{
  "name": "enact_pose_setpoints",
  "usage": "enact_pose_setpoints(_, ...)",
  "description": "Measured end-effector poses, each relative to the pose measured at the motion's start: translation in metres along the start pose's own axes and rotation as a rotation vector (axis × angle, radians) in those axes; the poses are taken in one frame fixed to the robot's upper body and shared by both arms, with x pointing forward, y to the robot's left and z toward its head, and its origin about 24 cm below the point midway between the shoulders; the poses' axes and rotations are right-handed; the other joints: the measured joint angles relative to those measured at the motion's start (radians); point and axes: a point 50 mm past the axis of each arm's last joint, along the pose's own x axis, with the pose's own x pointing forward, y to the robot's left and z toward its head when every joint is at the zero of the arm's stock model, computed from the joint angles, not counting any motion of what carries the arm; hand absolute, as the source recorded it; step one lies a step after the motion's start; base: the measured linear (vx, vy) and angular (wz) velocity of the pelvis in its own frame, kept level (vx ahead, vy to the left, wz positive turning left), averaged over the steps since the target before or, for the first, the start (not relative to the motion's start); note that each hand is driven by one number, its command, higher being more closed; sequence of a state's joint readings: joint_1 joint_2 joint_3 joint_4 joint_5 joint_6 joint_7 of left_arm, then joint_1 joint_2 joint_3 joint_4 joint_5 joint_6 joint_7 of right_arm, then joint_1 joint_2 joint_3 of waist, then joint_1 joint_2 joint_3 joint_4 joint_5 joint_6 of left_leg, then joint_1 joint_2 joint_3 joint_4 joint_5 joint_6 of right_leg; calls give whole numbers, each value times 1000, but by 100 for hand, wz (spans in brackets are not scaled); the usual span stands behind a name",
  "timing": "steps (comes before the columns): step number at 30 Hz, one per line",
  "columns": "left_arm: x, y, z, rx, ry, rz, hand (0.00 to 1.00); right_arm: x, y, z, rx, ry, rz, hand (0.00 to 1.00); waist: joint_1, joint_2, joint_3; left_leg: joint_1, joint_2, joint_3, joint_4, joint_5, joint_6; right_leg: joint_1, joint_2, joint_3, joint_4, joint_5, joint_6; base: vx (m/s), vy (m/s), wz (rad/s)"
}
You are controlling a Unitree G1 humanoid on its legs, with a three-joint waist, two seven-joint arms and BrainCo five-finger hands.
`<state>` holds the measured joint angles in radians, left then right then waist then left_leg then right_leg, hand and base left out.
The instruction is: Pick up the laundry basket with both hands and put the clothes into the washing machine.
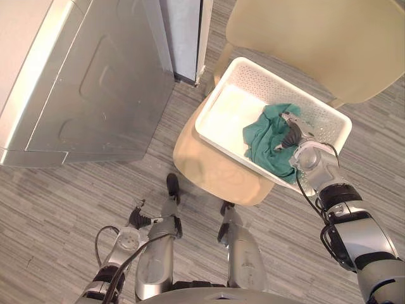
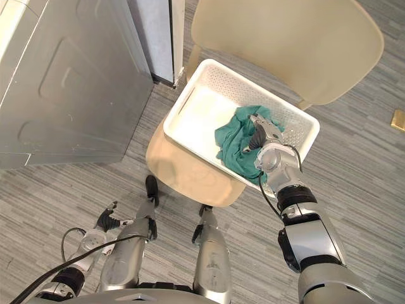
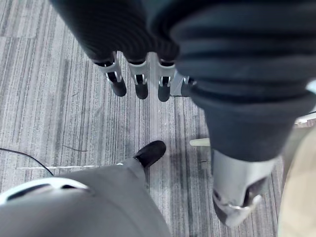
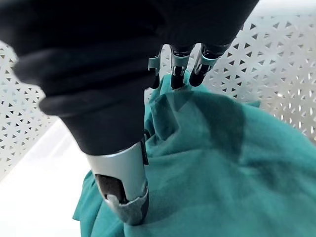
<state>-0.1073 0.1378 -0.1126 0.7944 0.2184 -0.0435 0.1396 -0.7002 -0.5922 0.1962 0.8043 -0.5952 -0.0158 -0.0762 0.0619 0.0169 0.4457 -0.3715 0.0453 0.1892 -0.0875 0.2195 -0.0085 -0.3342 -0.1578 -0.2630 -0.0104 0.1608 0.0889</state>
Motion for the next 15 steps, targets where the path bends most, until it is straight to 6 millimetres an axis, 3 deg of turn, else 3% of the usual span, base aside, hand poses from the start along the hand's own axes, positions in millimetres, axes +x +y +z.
enact_pose_setpoints(6, -1, -17, 16, -42, -52, -29, 0, -1, -4, -8, -5, 43, -41, 0, -3, 19, 12, -22, 0, 1, 0, 1, -5, -23, -6, -2, 3, 0, 1, 12, 4, 0)
enact_pose_setpoints(15, -4, -18, 51, -58, -200, -26, 0, -4, 1, -13, 31, 83, -53, 0, 2, 26, 16, -72, -2, 3, 0, 6, -4, -87, -13, -1, 35, -5, 4, 28, 3, -1)
